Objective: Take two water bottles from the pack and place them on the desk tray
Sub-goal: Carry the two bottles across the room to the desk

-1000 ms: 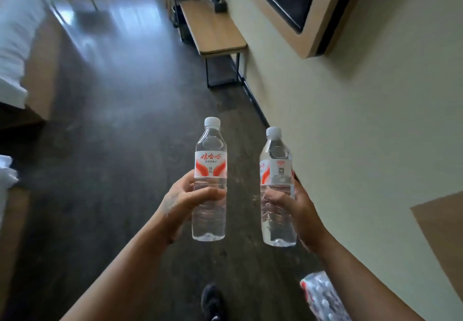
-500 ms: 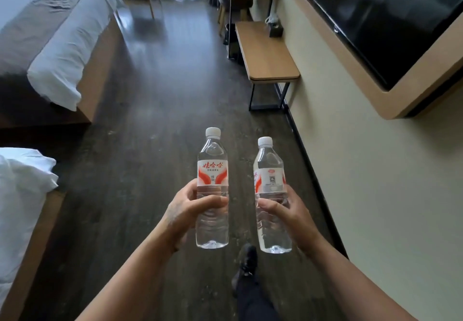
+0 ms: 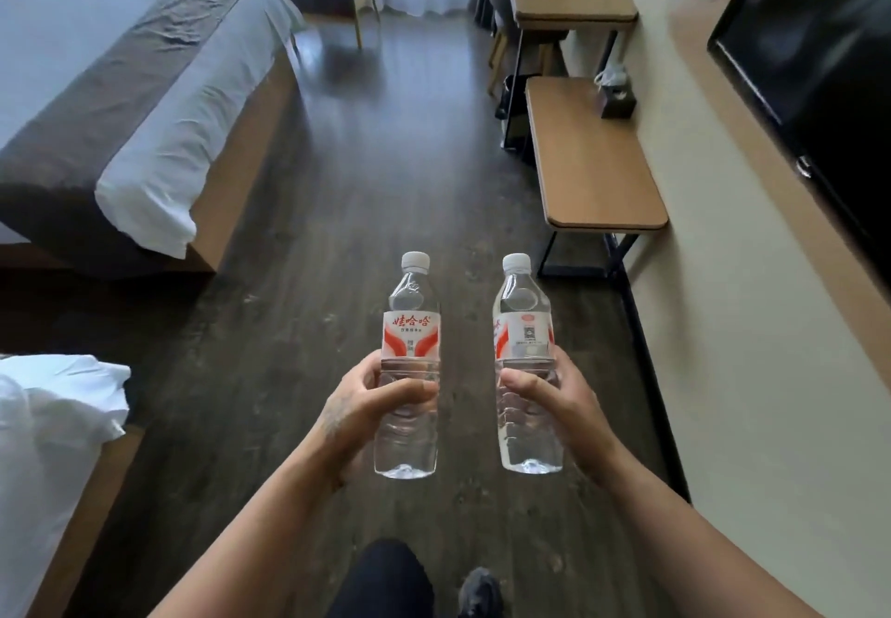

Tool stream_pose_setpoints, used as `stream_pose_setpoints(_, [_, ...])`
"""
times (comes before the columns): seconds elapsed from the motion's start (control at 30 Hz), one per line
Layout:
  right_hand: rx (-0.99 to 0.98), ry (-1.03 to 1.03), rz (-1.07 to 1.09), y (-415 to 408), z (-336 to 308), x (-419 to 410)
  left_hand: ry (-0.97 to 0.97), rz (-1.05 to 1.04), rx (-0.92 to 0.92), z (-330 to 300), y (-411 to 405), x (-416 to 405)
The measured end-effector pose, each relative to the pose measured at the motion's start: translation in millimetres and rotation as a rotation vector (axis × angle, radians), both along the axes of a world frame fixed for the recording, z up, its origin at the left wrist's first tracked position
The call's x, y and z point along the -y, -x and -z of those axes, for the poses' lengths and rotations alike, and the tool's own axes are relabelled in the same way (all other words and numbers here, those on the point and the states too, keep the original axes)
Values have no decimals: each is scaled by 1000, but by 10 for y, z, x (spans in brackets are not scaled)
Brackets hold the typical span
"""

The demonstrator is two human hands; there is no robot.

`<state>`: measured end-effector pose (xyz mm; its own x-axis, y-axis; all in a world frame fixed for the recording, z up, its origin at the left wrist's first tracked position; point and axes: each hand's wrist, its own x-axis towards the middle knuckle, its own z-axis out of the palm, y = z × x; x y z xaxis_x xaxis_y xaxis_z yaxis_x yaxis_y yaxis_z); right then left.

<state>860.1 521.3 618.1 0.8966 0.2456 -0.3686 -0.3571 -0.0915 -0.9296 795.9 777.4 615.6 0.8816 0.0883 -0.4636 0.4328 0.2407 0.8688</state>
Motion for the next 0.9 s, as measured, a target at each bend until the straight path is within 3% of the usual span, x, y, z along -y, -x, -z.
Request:
stream_pose_setpoints(0.5, [29, -11, 16, -4272, 54, -2068, -39, -9, 88, -101, -4445, -1842])
stream_pose_setpoints(0.9, [29, -33, 29, -7856, 216, -2843, -69, -7, 49, -46, -8028, -2745])
